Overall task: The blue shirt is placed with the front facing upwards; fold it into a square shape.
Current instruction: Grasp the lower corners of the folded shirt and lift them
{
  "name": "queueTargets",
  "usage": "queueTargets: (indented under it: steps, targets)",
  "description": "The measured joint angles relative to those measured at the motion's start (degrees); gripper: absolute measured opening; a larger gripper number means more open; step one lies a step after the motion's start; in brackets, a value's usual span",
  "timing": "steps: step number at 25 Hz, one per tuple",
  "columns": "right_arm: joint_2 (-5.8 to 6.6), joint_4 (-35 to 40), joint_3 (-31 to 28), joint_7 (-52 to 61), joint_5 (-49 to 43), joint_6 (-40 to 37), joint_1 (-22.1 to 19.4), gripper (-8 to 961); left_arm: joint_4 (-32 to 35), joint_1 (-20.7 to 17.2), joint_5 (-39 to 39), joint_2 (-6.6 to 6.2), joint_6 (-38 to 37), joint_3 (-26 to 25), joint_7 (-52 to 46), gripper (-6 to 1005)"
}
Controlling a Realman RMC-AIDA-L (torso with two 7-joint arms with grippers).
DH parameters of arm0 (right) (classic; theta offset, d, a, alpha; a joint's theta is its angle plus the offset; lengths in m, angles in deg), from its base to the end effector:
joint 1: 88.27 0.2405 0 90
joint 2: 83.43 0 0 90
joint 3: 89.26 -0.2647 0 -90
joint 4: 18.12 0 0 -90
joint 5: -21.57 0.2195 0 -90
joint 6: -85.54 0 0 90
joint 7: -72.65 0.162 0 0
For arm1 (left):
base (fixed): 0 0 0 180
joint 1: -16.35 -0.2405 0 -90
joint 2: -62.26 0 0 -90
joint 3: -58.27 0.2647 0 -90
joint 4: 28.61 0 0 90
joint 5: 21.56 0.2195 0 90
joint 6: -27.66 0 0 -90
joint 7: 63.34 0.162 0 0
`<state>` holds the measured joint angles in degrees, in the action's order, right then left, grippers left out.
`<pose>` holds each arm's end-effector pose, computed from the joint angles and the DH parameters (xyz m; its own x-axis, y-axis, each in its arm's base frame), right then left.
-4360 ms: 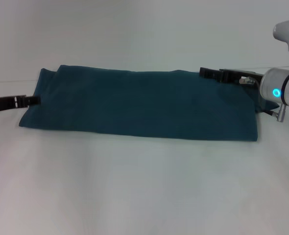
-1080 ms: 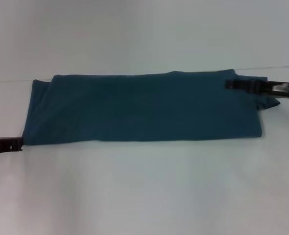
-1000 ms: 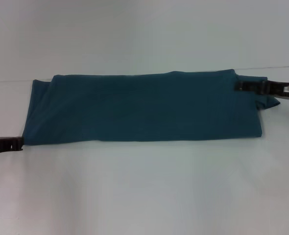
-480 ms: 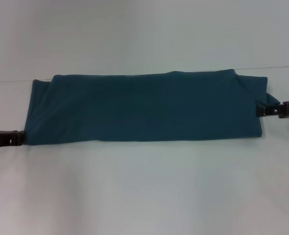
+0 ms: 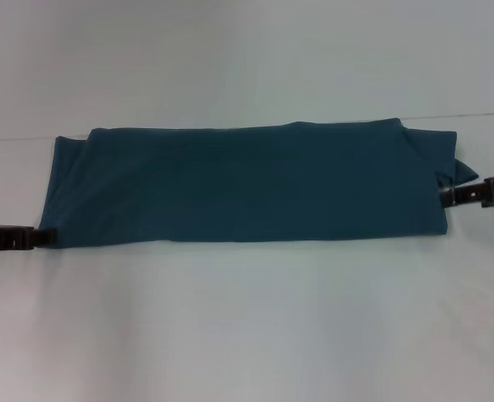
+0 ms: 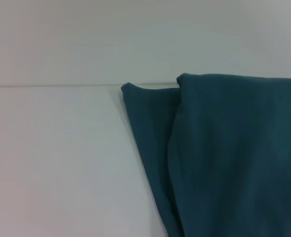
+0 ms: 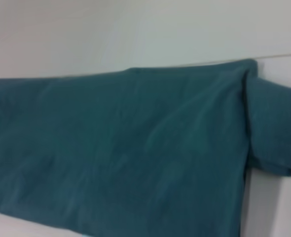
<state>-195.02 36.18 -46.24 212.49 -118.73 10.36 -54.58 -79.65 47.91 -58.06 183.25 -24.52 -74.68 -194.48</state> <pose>0.3149 0.4140 0.0839 0.3914 -0.8264 -0.4048 -0.8888 -0.2256 -0.3989 -0.3312 0.4217 0.0191 0.5225 0.7355 0.4313 0.7914 -0.2301 -0.5663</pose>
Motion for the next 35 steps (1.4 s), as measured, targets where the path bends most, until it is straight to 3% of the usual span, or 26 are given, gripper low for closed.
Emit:
queueTargets:
  steps: [4,13,19,32,35]
  targets:
    - [-0.48,0.0,0.1,1.4,-2.9,-0.4,0.7,912,0.2,0.5,0.0,-0.97,-2.7,-0.1,-1.1,638]
    - [-2.61,-0.2,0.1,1.4,-4.9,1.0,0.6,911,1.5,0.1,0.1,-1.21,-1.2,-0.1,-1.0,938]
    - [-3.22,-0.4,0.1,1.4,-4.9,1.6,0.8,911,3.0,0.5,1.2,-1.31,0.2,-0.1,-1.1,937]
    - [-3.19,-0.5,0.1,1.4,-4.9,2.4,1.0,908,5.7,3.3,1.3,-0.91,3.2,0.4,-0.3,934]
    - [-3.19,-0.5,0.1,1.4,-4.9,2.4,0.7,908,8.4,4.5,1.3,-1.33,4.8,0.3,-0.3,934]
